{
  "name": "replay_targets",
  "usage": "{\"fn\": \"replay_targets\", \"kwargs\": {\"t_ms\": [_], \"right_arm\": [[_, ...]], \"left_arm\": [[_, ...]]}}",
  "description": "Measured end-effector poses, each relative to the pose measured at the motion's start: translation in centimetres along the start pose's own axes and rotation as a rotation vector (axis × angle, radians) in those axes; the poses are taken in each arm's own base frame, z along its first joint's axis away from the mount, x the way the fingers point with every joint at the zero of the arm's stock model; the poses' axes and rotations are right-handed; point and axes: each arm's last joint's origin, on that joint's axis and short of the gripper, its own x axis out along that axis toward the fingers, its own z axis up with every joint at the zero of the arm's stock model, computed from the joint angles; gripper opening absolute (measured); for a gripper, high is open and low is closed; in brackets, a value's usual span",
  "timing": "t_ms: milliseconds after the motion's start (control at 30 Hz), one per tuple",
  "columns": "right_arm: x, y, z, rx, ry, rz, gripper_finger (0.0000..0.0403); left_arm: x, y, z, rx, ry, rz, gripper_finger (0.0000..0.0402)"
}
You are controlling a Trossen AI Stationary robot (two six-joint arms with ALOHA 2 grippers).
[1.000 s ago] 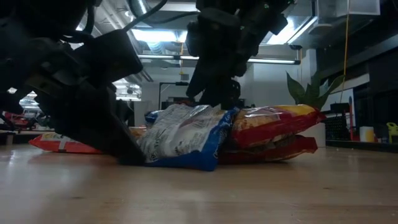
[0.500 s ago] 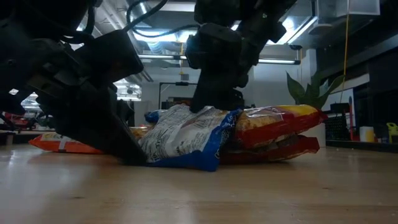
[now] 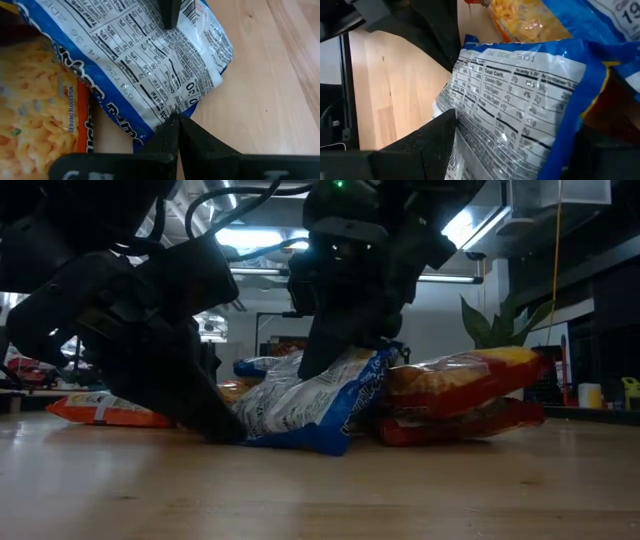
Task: Sort Maruchan noodles
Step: Put the blue noodle pack into the black bin
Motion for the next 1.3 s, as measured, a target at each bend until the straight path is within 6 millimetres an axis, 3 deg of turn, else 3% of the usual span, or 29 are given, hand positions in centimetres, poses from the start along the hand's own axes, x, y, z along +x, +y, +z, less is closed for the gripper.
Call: {"fn": "replay_targets", "kwargs": {"t_ms": [200, 433, 633, 800, 967, 1100, 1300], "right_arm": [[-0.1, 0.1, 0.0, 0.016, -0.001, 0.006, 0.0227], [-0.3, 0.4, 0.2, 0.024, -0.002, 0.037, 0.0097], [-0.4, 0.4, 0.2, 0.048, 0.005, 0.046, 0.0093], [-1.5, 0.8, 0.2, 0.084, -0.001, 0.028, 0.0093], [-4.7, 2.0, 0.4, 0.113, -0.033, 0.009, 0.0093], [-8.3, 3.2, -0.7, 0.185, -0.008, -0.056, 0.0093], [-14.6, 6.2, -4.8, 0.369, 0.009, -0.235, 0.0093]], "left_arm": [[0.0, 0.1, 0.1, -0.004, -0.003, 0.001, 0.0], [0.0, 0.1, 0.3, -0.022, -0.009, -0.006, 0.0], [-0.8, 0.3, 0.9, -0.033, -0.009, -0.005, 0.0], [-2.9, 1.0, 3.0, -0.061, -0.044, 0.008, 0.0], [-6.3, 1.5, 5.8, -0.051, -0.131, -0.015, 0.0], [-9.3, 1.9, 7.7, -0.021, -0.231, -0.013, 0.0], [-13.2, 3.2, 9.6, -0.003, -0.368, 0.064, 0.0]]}}
